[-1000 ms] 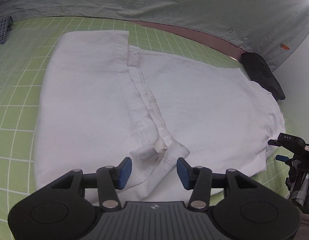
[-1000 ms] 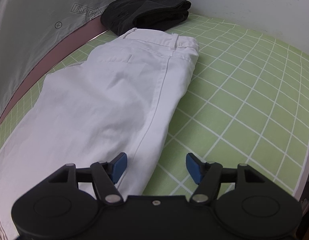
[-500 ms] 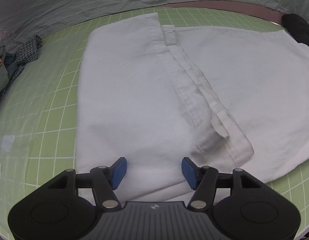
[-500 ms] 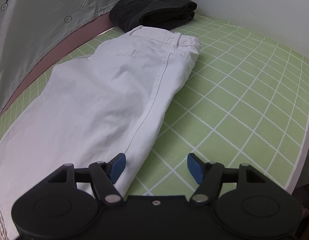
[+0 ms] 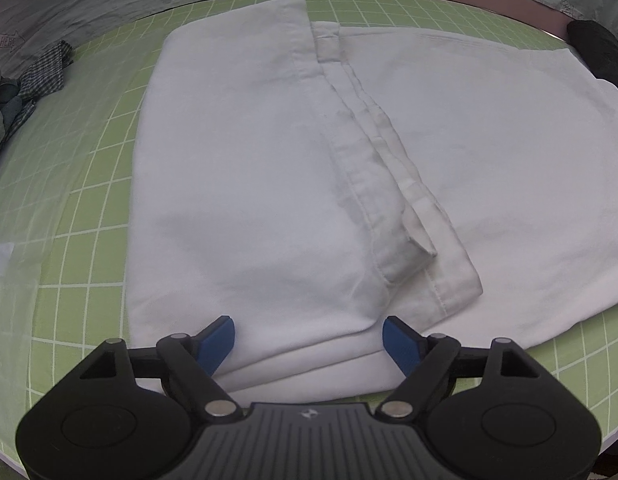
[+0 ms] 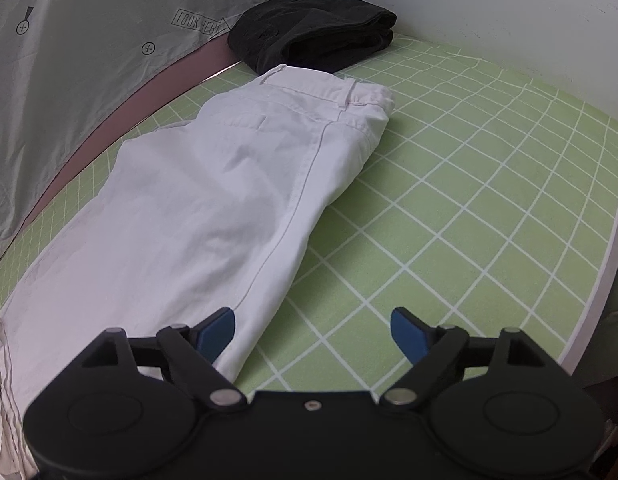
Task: Fold clothes
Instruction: 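Carry the held hem over the pants with the left gripper and release, then grasp the white pants waistband with the right gripper and lift it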
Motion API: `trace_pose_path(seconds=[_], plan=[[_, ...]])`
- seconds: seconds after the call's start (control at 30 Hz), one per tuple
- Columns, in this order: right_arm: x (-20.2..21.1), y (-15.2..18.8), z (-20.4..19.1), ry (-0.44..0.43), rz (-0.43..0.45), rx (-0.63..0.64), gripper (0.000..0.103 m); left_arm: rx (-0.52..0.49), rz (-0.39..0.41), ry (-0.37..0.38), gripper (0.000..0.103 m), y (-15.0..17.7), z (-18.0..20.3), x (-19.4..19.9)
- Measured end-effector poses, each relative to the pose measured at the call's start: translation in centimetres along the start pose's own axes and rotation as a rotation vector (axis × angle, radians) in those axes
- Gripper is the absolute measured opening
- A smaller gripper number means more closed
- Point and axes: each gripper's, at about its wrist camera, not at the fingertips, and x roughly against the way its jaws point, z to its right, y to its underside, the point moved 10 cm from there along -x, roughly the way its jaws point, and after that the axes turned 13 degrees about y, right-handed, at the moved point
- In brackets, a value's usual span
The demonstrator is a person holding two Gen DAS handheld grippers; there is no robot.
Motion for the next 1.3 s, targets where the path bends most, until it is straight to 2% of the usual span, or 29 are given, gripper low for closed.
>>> trace_pose_path(seconds=[0.13,0.4,0.57,0.8,1.13,1.3], plan=[[-1.1,-1.8,0.5,-0.009,0.011,-0.009,0.094,0.050,-0.008,-0.004,0.088,-0.1,0.0,-0.3],[-3.9,-6.1,1.1,-0.036,0.030,-0.043,0.095,0.110,-0.041,-0.037,0.103,-0.5,0.4,-1.4],[-6.0,-9.0,1.0,-0.055,0.052,-0.035,0.096,0.152,-0.048,-0.048,0.103,-0.7,0.3,-1.5],[-9.9,-12.1,-0.4,-0.093,0.039,-0.078,0.098,0.184,-0.071,-0.046,0.103,-1.0,0.4,-1.5],[-12.3,-13.2,-0.8,-0.134,-0.013,-0.275,0.103,0.204,-0.075,-0.051,0.103,-1.1,1.0,-1.1],[-11.8,-13.4,-0.3,-0.206,-0.016,-0.343,0.103,0.208,-0.077,-0.053,0.103,-1.0,1.3,-0.8]])
